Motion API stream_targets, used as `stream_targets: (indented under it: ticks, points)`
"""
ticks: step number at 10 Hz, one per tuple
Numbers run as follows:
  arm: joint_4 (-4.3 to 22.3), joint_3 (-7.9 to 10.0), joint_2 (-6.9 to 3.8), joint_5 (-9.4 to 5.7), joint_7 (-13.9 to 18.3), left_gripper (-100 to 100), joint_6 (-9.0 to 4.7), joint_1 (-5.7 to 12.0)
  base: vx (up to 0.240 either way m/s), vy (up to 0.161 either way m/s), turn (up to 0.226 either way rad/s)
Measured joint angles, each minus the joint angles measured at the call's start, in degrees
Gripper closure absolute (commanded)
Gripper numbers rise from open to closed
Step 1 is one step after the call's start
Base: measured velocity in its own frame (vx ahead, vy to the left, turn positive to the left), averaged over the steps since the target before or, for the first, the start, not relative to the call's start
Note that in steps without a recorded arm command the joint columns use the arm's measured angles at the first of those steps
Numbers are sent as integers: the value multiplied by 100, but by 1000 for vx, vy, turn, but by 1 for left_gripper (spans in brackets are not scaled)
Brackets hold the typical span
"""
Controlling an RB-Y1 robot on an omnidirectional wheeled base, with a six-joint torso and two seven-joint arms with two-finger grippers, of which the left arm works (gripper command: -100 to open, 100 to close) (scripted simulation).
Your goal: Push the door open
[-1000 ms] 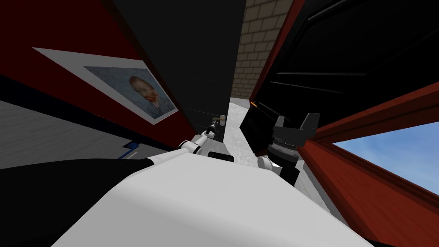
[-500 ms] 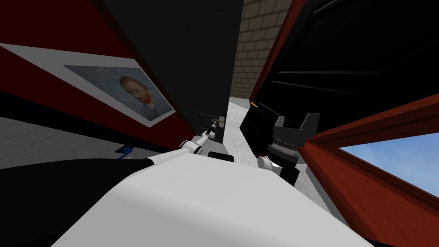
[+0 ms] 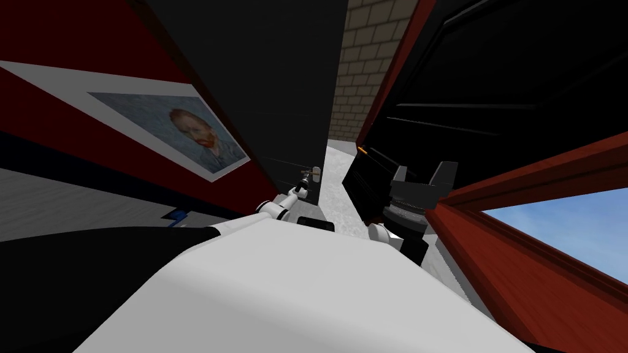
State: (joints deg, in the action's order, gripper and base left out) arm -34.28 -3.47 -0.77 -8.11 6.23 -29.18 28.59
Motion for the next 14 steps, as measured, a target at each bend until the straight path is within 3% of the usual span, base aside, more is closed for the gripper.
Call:
stream_targets:
  ticks: [1,3,5,6,7,8,9,10,12,13,14]
  points:
    - [167,32,-44,-22,12,100,-30,62,155,-101,62]
    - [32,111,-94,-50,-41,100,31,-28,164,-106,37]
    - [325,188,-187,-94,-14,100,-145,119,165,-85,45]
    - [194,221,-194,-100,-47,100,-118,67,164,-90,36]
    - [324,276,-223,-127,-65,100,-143,150,137,-74,41]
    - [67,298,-233,-129,-98,100,-52,7,138,-109,70]
    - [-29,366,-231,-153,-160,100,33,-34,202,-149,77]
    - [-307,426,-235,-170,-229,100,168,-218,132,-90,68]
    - [-109,483,-298,-200,-220,100,52,-70,24,-6,-17]
    - [-183,484,-312,-201,-212,100,93,-85,-8,18,-15]
    - [-49,477,-320,-202,-194,100,41,-16,-11,8,-6]
